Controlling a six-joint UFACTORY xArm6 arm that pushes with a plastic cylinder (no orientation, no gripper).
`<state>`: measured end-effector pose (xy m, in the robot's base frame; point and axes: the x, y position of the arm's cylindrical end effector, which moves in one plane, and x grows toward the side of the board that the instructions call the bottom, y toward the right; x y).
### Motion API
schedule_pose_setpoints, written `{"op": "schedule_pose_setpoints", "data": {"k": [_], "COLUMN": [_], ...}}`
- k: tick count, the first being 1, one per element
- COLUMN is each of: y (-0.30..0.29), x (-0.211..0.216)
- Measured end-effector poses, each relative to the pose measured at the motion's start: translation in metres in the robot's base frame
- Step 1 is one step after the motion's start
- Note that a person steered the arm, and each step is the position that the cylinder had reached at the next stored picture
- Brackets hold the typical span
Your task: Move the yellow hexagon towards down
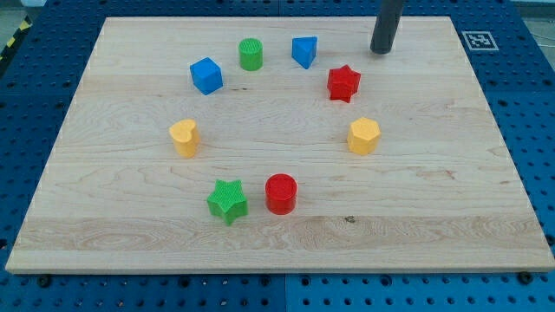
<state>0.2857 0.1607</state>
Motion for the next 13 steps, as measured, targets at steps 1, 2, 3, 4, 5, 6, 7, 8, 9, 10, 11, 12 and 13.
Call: {"op": "schedule_pose_setpoints", "data": {"k": [1,2,3,4,5,6,7,8,9,10,11,12,13], "y": [0.0,0.0,0.0,0.0,0.0,0.0,-0.007,-0.019,-0.03,-0.035,-0.035,-0.035,-0.035], "x": [0.032,0.063,0.092,0.104,0.105,0.105,0.103,0.103,0.108,0.125,0.144,0.153,0.153]}}
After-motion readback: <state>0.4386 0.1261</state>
